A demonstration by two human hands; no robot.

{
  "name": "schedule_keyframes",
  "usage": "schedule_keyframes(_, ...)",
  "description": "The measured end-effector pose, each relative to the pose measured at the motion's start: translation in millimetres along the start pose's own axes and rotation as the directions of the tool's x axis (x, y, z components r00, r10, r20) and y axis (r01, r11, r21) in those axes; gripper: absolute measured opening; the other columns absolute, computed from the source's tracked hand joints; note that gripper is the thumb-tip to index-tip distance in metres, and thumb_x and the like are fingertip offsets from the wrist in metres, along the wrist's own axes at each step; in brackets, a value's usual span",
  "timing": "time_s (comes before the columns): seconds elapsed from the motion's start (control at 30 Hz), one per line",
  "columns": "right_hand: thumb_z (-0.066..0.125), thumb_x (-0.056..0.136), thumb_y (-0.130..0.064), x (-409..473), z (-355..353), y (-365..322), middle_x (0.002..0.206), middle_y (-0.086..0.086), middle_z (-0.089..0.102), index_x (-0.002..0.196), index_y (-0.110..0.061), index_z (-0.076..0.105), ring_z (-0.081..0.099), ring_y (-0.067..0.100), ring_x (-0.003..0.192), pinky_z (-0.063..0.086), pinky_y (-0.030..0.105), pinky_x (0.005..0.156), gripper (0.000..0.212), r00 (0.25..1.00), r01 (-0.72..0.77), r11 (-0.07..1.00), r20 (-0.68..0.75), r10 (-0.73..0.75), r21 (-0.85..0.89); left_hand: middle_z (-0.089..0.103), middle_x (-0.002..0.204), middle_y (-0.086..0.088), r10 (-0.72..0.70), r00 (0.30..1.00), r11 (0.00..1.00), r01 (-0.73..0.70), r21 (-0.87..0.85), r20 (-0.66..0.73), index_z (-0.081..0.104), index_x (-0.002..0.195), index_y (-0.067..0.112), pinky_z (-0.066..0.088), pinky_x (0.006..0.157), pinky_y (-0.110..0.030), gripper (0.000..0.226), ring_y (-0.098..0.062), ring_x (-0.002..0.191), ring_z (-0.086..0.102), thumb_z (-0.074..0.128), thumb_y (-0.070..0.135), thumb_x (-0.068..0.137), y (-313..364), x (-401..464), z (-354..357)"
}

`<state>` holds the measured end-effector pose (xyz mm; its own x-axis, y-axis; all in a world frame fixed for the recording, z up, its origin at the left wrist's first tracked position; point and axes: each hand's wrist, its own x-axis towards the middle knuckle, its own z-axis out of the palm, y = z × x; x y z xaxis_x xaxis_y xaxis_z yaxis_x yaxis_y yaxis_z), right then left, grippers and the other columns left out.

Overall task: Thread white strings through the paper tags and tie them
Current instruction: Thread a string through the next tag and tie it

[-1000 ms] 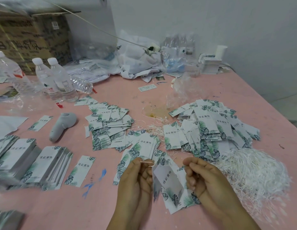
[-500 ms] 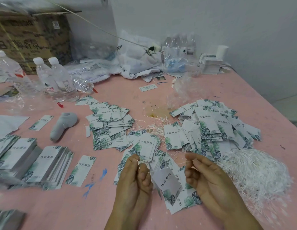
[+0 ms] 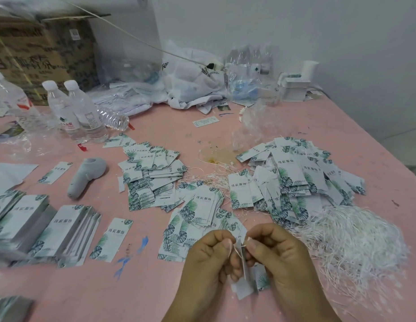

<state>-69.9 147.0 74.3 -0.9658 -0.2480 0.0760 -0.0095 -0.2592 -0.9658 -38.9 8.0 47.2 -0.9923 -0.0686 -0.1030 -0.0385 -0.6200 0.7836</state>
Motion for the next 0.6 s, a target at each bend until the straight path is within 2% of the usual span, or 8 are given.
schedule_keyframes(0.13,0.073,0.073,-0.015,-2,-4,1,0.07,0.013,0.07,0.084,-0.02,0.073,0.066,0.018,0.061,0.054,0.023,0.06,0.012,0.997,0.059,0.996,-0.055,-0.063,-0.071,0.067,0.062,-0.013,0.017,0.999,1.0,-0.019,0.022,0.049,0.076,0.087,0.01,0.051,0.046,-0.021,0.032,-0.017,0.048,0.061,0.091,0.03,0.066,-1,1,-3)
schedule_keyframes(0.3,0.073,0.076,-0.022,-1,-9,4,0.077,0.011,0.07,0.089,-0.02,0.072,0.066,0.017,0.067,0.054,0.024,0.062,0.014,0.985,0.098,0.986,-0.125,-0.115,-0.135,0.069,0.069,-0.018,0.008,0.998,1.0,-0.006,-0.026,0.07,0.077,0.088,0.005,0.054,0.052,-0.024,0.032,-0.022,0.056,0.066,0.092,0.023,0.066,-1,0,-3)
schedule_keyframes(0.4,0.081,0.068,-0.048,1,-17,1,0.08,0.008,0.07,0.094,-0.017,0.069,0.064,0.017,0.071,0.055,0.025,0.066,0.042,0.98,0.076,0.993,-0.175,-0.091,-0.09,0.071,0.073,-0.021,-0.008,0.998,0.995,0.014,-0.096,0.061,0.078,0.085,0.003,0.056,0.053,-0.026,0.013,-0.026,0.061,0.07,0.072,0.005,0.074,3,1,-4)
schedule_keyframes(0.43,0.082,0.064,-0.052,3,-20,0,0.079,0.007,0.069,0.094,-0.017,0.069,0.064,0.016,0.071,0.055,0.023,0.066,0.049,0.975,0.077,0.996,-0.206,-0.084,-0.045,0.071,0.076,-0.023,-0.03,0.997,0.99,0.039,-0.135,0.068,0.078,0.084,0.0,0.058,0.054,-0.028,0.02,-0.028,0.063,0.071,0.062,0.0,0.071,6,1,-6)
schedule_keyframes(0.47,0.084,0.063,-0.051,4,-23,1,0.078,0.007,0.068,0.093,-0.016,0.07,0.063,0.015,0.071,0.055,0.022,0.065,0.048,0.971,0.08,0.997,-0.227,-0.077,0.004,0.072,0.079,-0.026,-0.042,0.996,0.981,0.056,-0.184,0.079,0.077,0.085,-0.003,0.059,0.055,-0.029,0.029,-0.031,0.066,0.072,0.056,-0.005,0.066,8,1,-8)
schedule_keyframes(0.57,0.073,0.074,-0.023,9,-26,-1,0.075,0.006,0.066,0.087,-0.018,0.072,0.062,0.013,0.068,0.055,0.021,0.062,0.013,0.974,0.082,0.981,-0.224,-0.041,0.175,0.072,0.087,-0.03,-0.037,0.995,0.945,0.064,-0.32,0.09,0.076,0.087,-0.008,0.061,0.058,-0.031,0.045,-0.035,0.071,0.074,0.048,-0.018,0.052,13,0,-10)
schedule_keyframes(0.6,0.068,0.076,-0.016,9,-26,-1,0.074,0.006,0.065,0.084,-0.019,0.072,0.062,0.013,0.067,0.055,0.021,0.061,0.009,0.975,0.071,0.972,-0.22,-0.021,0.223,0.073,0.089,-0.029,-0.033,0.996,0.936,0.06,-0.347,0.083,0.076,0.088,-0.008,0.061,0.058,-0.031,0.049,-0.035,0.073,0.074,0.05,-0.022,0.048,15,-1,-10)
